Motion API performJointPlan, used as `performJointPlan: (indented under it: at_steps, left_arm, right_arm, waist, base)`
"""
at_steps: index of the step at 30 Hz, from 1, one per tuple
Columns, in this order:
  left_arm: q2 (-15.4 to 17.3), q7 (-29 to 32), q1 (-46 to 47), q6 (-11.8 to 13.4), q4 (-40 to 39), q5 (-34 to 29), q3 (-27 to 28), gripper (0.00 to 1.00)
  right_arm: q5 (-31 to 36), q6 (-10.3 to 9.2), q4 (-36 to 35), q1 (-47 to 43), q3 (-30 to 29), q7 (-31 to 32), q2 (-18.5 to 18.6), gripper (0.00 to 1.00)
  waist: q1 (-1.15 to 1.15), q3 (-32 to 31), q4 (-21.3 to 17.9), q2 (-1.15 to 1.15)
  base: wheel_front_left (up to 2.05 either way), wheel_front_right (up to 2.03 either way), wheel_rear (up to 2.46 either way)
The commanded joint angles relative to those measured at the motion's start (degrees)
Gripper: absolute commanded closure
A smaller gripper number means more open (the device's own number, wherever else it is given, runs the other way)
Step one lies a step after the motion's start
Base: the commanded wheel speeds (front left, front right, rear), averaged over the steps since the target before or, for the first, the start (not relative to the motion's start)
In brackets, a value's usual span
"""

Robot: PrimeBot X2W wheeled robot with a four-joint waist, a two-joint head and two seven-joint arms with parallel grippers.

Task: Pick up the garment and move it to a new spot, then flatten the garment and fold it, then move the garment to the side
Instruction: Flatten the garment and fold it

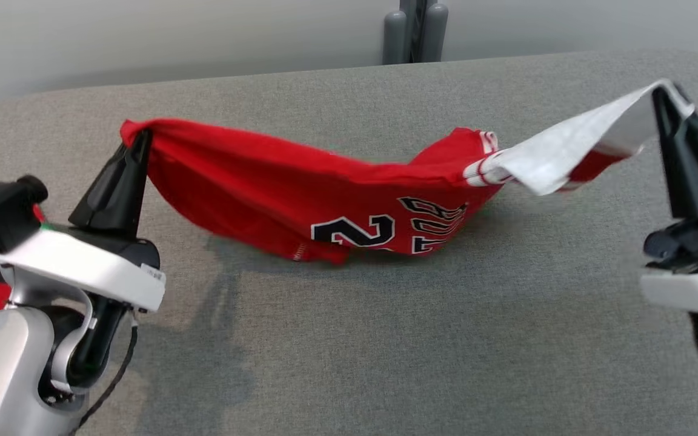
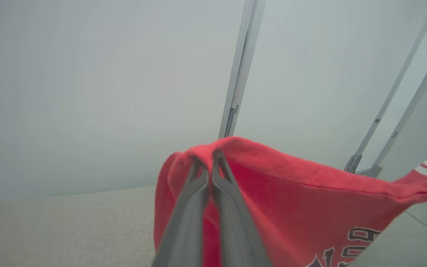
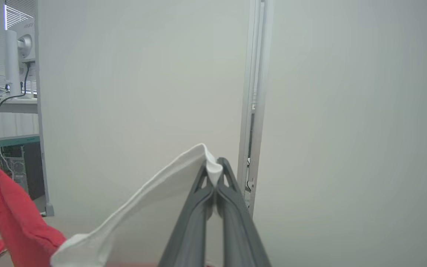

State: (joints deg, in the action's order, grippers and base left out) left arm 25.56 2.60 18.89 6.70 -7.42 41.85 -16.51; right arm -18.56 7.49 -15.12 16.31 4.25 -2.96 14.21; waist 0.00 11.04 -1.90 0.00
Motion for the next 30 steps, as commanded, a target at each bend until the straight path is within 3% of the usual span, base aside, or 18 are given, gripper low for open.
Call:
performJointPlan:
  at_steps: [1,9,18,23,30]
  left_arm:
    - [0.8,1.1,3.0,0.3,-2.1,-0.7,0.1,1.0]
    - [1.3,5.0,19.2,-0.9,-8.9,-1.9,0.6,1.0]
    - [0.8,5.9,25.1,-1.8,-8.0,-2.1,-0.3,1.0]
    - [-1.0,5.5,30.1,-4.4,-1.0,-1.1,-1.9,1.0]
    - [-4.8,3.3,43.1,-10.0,18.6,-1.7,-4.5,1.0]
  right_arm:
    - [0.2,0.0,-1.1,3.7,-1.2,0.6,1.3,1.0]
    - [-2.3,0.0,-4.3,23.7,-5.4,3.8,6.8,1.0]
    - [-5.8,0.0,-0.9,29.3,-4.3,7.8,7.8,1.0]
    - [-8.4,0.0,7.1,33.1,-1.8,8.4,8.0,1.0]
    - [-10.4,0.0,24.3,47.4,5.2,3.5,9.0,1.0]
  waist:
    - [0.0,-0.5,0.4,0.0]
    - [0.0,-2.7,1.7,0.0]
    - [0.0,-2.6,1.5,0.0]
    - [0.0,0.3,1.4,0.0]
    - [0.0,6.1,1.6,0.0]
  base:
    - [0.0,0.0,0.0]
    - [0.0,0.0,0.0]
    - [0.0,0.0,0.0]
    - [0.0,0.0,0.0]
    - [0.0,0.0,0.0]
